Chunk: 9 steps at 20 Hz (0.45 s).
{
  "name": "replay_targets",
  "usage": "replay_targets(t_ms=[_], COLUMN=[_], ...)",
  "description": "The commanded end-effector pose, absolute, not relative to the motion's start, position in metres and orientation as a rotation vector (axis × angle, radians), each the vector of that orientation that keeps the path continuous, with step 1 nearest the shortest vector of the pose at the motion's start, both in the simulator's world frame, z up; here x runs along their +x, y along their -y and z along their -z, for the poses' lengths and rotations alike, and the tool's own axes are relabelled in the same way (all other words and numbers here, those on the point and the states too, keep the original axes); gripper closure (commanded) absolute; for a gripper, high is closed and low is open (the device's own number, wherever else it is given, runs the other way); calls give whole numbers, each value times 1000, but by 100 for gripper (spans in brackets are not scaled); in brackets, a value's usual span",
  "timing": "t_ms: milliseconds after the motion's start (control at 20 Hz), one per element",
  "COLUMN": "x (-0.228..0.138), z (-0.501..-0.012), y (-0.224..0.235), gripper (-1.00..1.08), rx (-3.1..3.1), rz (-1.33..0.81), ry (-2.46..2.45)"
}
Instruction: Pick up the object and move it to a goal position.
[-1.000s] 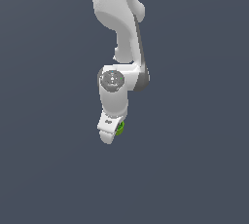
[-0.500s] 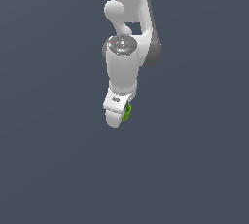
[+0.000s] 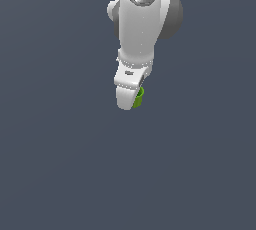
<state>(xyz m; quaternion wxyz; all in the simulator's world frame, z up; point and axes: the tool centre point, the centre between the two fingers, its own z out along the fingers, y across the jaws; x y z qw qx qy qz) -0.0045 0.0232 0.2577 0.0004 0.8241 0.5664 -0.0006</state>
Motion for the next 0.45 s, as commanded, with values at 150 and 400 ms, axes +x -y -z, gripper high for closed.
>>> replay_targets(t_ms=[150, 400], x=[-10, -11], z=[-286, -293], y=[-31, -34], gripper=[108, 108], rx=[2590, 2590], rz=[0, 0], ry=[-1778, -1778])
